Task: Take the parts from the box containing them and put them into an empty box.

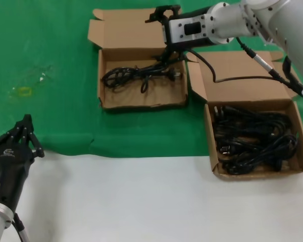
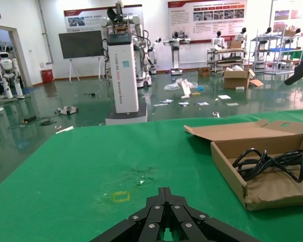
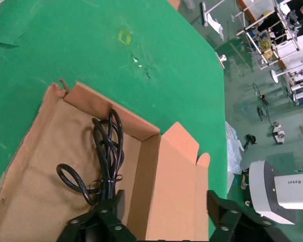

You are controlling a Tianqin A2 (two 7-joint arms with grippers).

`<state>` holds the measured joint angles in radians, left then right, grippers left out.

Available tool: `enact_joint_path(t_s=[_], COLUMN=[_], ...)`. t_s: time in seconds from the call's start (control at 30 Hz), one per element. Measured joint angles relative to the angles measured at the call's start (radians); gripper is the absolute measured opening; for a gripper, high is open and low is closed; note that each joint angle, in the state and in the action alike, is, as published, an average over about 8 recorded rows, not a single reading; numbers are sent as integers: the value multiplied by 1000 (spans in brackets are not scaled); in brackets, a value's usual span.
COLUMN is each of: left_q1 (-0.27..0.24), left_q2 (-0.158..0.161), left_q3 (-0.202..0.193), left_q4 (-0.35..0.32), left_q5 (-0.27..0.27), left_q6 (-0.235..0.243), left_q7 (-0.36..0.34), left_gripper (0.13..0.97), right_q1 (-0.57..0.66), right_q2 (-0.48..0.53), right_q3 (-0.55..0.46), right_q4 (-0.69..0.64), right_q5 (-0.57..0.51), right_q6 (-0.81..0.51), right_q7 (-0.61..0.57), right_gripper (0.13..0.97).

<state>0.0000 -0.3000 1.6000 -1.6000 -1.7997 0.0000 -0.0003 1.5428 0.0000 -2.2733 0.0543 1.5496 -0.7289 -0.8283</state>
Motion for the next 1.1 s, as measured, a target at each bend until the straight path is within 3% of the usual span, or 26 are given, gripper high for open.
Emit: enact_joint_path(t_s=[0.07,0.33,0.47,0.63,0.73,0.87,1.1], left_q1=[0,0,0,0,0,0,0], left_q2=[0,0,0,0,0,0,0], left_q3=[0,0,0,0,0,0,0], left_q4=[0,0,0,0,0,0,0], left_q5=[0,0,0,0,0,0,0], left_q6=[0,0,0,0,0,0,0], left_q7=[0,0,0,0,0,0,0], left_gripper=[146,182,203,284,332,332,508], right_q1=[0,-28,-82,-173,-234,-315,-459], right_q2=[0,5,16,34,45,61,89], right_q3=[0,12,36,76,102,137,200], right_q4=[0,28,82,173,234,315,460], right_q5=[0,5,13,28,38,51,74], right_q6=[0,13,39,82,110,149,217], right_q7=[0,15,44,93,125,169,246], right_gripper=[469,689,750,852,852,887,947])
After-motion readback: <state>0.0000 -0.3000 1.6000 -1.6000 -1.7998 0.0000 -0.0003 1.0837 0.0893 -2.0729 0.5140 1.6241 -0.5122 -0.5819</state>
